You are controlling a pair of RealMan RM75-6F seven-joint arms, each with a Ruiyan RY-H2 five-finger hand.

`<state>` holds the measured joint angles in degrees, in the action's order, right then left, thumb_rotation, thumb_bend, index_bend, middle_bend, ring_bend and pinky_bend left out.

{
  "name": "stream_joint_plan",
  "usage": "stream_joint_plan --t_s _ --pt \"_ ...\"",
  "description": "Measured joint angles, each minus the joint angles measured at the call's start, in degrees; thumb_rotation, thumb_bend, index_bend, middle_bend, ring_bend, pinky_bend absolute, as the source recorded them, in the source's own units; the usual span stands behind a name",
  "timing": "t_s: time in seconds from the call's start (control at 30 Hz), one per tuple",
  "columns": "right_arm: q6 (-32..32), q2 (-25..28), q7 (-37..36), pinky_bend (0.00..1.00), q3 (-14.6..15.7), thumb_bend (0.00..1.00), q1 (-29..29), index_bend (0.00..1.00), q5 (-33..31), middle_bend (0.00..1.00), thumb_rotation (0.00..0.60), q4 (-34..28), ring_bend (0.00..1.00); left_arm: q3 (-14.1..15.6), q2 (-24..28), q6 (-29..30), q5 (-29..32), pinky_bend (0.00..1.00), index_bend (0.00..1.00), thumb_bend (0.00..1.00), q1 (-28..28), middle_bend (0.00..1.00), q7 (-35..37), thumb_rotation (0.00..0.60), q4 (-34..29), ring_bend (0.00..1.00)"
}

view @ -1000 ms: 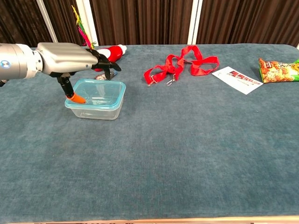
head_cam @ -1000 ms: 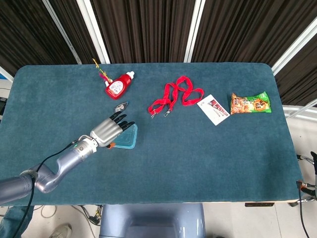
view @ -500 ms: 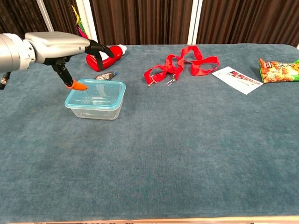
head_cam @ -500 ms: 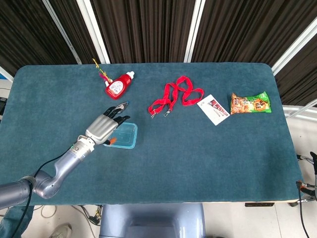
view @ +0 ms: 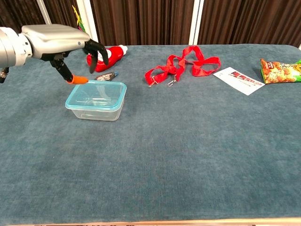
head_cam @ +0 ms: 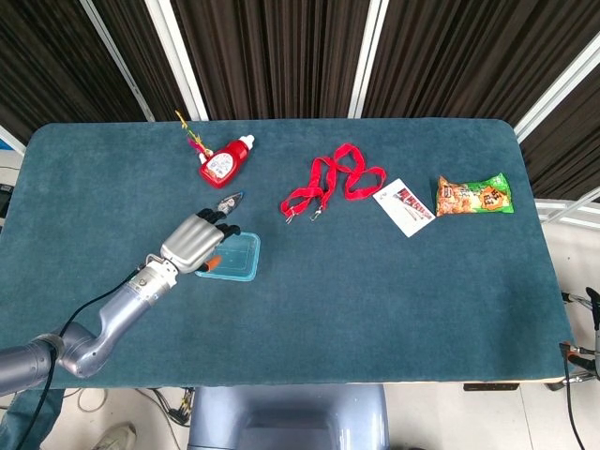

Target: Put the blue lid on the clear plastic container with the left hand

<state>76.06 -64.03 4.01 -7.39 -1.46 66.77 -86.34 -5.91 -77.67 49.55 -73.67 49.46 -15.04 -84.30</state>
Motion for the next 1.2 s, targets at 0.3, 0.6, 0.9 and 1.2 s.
stream_joint_plan --t_s 0.3,0.6,0.9,1.2 --pt "-0.6 -0.3 -0.1 0.0 0.1 0.31 -0.2 0.07 -0.1 0.05 0.6 0.5 0.04 -2.6 -4.2 2.8 6.8 0.55 0.4 0.5 -1.2 0.57 -3.4 0.6 2.4 0.4" --pt "-1.3 -0.5 -0.2 0.0 0.2 0.31 -0.4 0.07 -0.4 0.05 0.6 0.9 0.04 -2.8 -4.2 -0.2 9.5 0.51 0.62 0.58 0.1 0.58 -6.4 0.6 2.7 0.4" --pt "-1.9 -0.7 -0.1 0.0 0.2 0.31 -0.6 0.07 -0.7 0.05 0.6 1.2 0.04 -1.3 -4.7 0.9 6.9 0.49 0.64 0.58 0.2 0.57 -8.2 0.6 5.4 0.4" --pt "-2.1 -0.7 0.2 0.0 0.3 0.31 -0.6 0.07 -1.1 0.05 0.6 1.1 0.04 0.5 -6.2 1.1 3.8 0.46 0.62 0.58 -0.2 0.53 -7.4 0.6 9.4 0.38"
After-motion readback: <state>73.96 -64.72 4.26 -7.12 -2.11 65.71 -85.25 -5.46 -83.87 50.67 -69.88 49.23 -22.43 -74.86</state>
